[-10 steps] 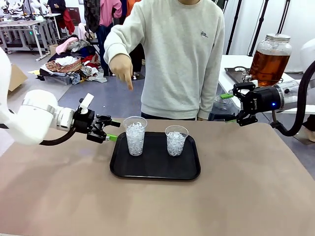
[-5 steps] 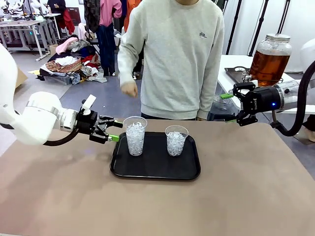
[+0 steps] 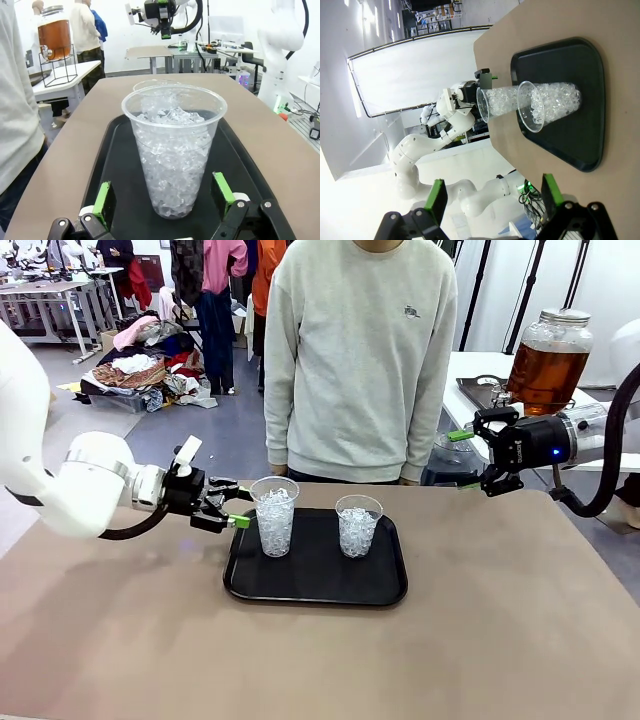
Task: Pour the drink into the iced cup.
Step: Pick up the iced cup indicated by the human and present it to them.
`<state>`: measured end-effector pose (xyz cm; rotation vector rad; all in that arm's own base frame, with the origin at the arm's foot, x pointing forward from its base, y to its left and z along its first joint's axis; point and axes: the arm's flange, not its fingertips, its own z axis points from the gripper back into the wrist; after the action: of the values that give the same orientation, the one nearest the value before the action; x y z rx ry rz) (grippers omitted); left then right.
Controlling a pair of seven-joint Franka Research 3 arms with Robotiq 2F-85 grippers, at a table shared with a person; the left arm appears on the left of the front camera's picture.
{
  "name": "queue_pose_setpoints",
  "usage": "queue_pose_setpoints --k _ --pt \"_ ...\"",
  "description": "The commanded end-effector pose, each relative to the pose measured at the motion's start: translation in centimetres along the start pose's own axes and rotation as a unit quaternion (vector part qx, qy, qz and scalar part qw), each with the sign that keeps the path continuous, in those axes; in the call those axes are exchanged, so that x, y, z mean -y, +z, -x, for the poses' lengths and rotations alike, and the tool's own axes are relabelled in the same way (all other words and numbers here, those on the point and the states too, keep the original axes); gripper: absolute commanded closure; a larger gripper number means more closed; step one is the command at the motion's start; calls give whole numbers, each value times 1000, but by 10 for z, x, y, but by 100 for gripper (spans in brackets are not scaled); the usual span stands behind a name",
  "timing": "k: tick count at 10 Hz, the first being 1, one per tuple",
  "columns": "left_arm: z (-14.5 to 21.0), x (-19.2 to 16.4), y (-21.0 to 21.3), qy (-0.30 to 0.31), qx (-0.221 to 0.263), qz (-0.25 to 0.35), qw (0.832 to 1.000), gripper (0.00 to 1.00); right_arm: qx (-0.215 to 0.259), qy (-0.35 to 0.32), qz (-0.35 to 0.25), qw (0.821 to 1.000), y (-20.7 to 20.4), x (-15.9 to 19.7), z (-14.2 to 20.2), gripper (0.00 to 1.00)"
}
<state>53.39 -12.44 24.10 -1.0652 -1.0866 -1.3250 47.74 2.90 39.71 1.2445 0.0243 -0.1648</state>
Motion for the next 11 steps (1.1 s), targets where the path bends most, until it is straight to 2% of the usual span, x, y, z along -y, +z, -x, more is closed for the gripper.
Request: queue_pose_setpoints --k 1,11 --pt "3 -5 -9 -7 15 -16 1000 0 -1 1 0 1000 0 -2 0 0" --pt "3 9 -23 -24 13 20 999 0 -1 1 0 1000 0 -2 0 0"
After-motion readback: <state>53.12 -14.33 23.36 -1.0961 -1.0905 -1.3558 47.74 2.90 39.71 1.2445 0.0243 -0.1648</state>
